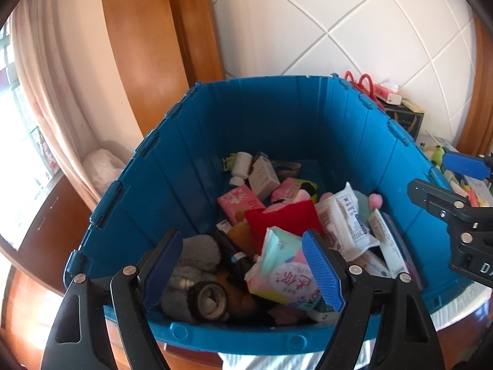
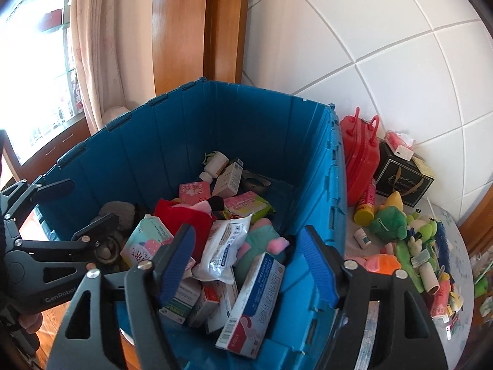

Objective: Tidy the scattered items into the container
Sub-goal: 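Move both tools back toward the remaining pile on the table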

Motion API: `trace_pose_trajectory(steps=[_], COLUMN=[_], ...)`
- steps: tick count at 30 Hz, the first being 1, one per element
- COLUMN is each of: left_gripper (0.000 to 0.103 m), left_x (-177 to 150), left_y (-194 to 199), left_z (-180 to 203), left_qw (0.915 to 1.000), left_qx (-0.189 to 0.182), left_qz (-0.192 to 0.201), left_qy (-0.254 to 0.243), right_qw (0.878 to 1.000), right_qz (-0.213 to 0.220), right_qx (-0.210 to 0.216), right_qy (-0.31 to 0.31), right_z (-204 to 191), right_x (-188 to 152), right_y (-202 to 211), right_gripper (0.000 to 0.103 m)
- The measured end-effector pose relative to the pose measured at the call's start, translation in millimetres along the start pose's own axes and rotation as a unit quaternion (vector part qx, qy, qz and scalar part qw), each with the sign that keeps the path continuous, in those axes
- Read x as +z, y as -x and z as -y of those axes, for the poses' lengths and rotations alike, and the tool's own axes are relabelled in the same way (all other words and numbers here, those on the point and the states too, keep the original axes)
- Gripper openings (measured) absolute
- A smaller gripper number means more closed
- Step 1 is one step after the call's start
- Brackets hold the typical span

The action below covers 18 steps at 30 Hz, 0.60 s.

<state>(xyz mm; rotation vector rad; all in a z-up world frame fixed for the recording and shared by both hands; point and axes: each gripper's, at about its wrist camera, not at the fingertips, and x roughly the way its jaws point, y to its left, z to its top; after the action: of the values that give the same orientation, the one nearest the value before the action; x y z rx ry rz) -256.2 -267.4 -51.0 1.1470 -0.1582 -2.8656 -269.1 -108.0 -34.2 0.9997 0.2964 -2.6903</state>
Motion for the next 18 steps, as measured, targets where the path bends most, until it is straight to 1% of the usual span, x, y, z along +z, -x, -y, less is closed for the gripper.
trace_pose_trajectory(steps=[2,4,10,14,18], left_gripper=[0.082,0.082,0.082,0.082,0.082], left_x=[-0.9,-1.0,4.1,12.1,19.9], left_y=[4.0,9.1,21.9,25.9,34.8], left_z=[4.4,9.5,34.4,59.0,89.4], left_qw=[1.0,0.9998,0.999,0.9982,0.9967], left_qx=[-0.007,-0.014,-0.034,-0.044,-0.054], left_qz=[0.004,0.012,0.027,0.029,0.037], left_qy=[-0.001,-0.002,-0.016,-0.028,-0.049], right_qw=[1.0,1.0,0.999,0.998,0.996], right_qz=[0.007,0.012,0.018,0.019,0.023], right_qx=[-0.005,-0.011,-0.029,-0.036,-0.048], right_qy=[-0.002,-0.007,-0.027,-0.044,-0.067], right_z=[6.4,13.9,36.5,55.2,84.4], right_x=[-2.9,-6.0,-17.7,-30.5,-45.4], right_y=[10.0,18.3,37.7,46.4,56.6], right_gripper=[0.079,0.08,0.081,0.082,0.082])
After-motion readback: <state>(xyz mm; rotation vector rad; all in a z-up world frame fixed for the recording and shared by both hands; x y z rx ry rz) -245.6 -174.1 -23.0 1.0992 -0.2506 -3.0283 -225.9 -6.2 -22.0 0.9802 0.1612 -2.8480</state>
